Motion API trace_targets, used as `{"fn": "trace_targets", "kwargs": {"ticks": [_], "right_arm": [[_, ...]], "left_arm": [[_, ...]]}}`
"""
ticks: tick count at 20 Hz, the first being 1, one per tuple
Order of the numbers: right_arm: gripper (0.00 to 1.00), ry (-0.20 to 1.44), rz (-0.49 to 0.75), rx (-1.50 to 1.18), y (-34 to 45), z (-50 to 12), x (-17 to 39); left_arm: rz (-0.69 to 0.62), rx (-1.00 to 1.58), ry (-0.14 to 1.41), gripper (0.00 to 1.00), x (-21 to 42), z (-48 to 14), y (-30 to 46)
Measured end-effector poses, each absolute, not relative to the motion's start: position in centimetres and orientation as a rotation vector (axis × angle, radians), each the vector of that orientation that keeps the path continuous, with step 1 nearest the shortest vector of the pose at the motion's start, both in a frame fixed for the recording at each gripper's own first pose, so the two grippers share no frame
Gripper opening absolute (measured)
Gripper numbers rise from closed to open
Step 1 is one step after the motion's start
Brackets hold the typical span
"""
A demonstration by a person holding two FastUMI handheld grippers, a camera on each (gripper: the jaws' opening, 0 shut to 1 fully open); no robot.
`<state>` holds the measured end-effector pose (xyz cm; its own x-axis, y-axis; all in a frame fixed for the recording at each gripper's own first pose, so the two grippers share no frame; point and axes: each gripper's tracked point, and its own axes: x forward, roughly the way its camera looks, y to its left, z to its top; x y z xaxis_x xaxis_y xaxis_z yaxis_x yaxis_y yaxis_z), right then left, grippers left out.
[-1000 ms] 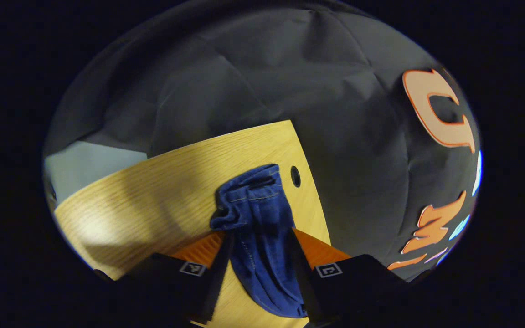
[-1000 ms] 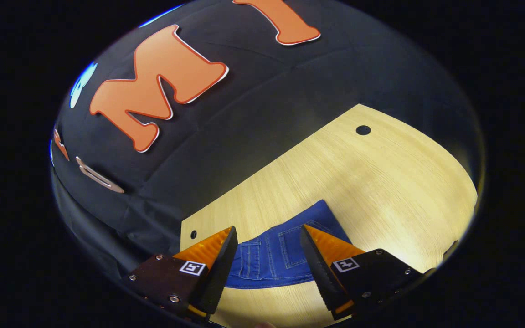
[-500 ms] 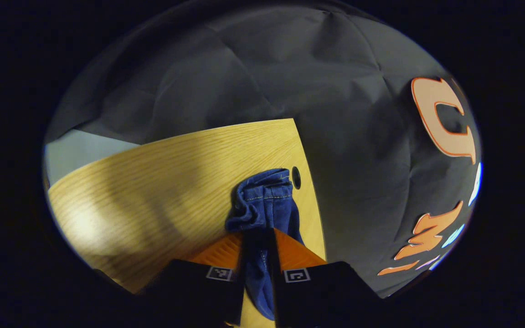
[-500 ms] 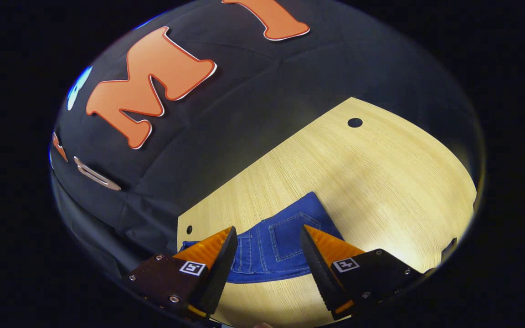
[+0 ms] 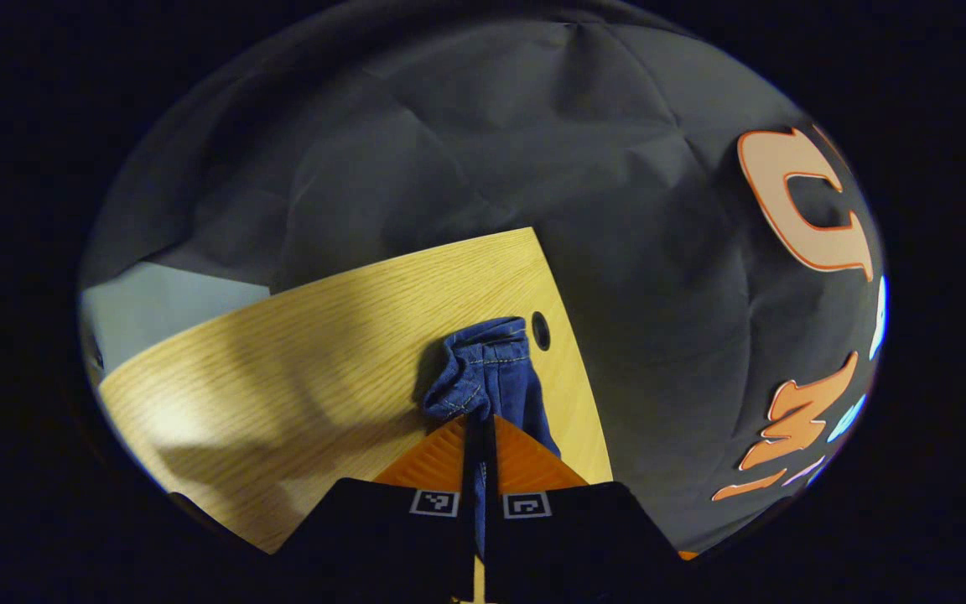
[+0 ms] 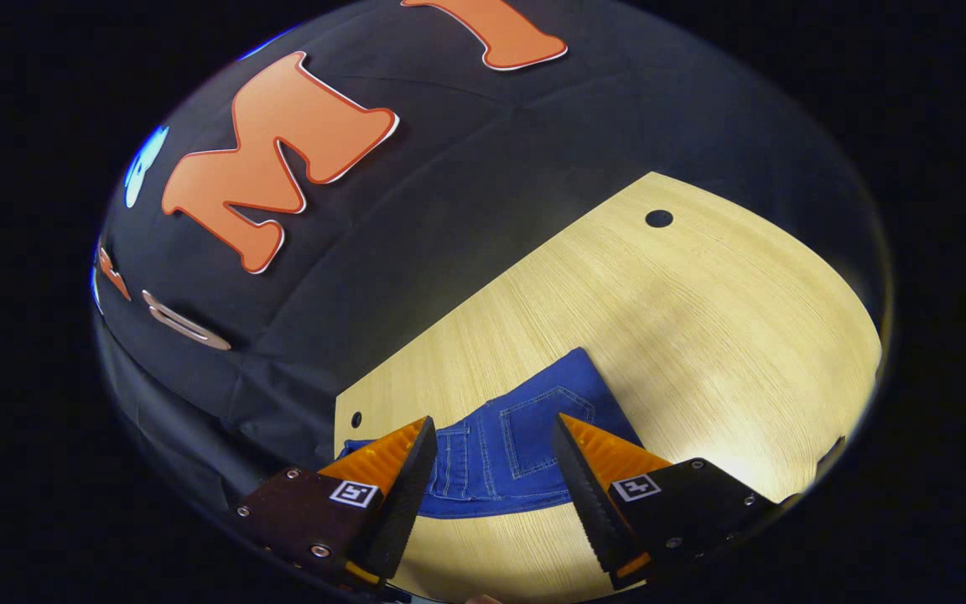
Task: Grasp the waist and the cuffs of the jeans and fold them to make the two legs overlap; first hold the waist and fold one-third of the jeans toward the cuffs, then hold the cuffs and fold the remaining one-third in the same direction to finish folding.
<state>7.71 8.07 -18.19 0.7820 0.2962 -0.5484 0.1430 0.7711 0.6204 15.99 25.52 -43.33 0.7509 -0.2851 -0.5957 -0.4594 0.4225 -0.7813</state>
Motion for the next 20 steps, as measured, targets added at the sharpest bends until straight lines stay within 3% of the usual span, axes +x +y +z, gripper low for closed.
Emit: {"fn": "trace_targets", "kwargs": {"ticks": [8, 10, 13, 15, 17, 20], "right_arm": [[0.86, 0.682, 0.125, 0.726, 6.6, -18.4, 8.9], [0.86, 0.681, 0.122, 0.736, 6.1, -18.4, 8.8], [0.86, 0.695, 0.109, 0.722, 5.6, -19.0, 8.5], [0.86, 0.700, 0.100, 0.723, 5.4, -19.3, 8.4], [0.86, 0.702, 0.091, 0.733, 5.3, -19.6, 8.5], [0.86, 0.714, 0.084, 0.748, 5.1, -20.2, 8.4]], "left_arm": [[0.210, -1.081, 0.809, 0.04, 14.5, -43.6, 25.9], [0.193, -1.102, 0.826, 0.21, 15.6, -44.1, 24.7], [0.185, -1.054, 0.858, 0.72, 16.9, -45.0, 23.6], [0.201, -1.025, 0.901, 0.72, 18.4, -45.8, 22.8], [0.223, -0.972, 0.955, 0.66, 19.3, -47.1, 22.7], [0.187, -0.917, 1.011, 0.11, 19.5, -48.0, 21.9]]}}
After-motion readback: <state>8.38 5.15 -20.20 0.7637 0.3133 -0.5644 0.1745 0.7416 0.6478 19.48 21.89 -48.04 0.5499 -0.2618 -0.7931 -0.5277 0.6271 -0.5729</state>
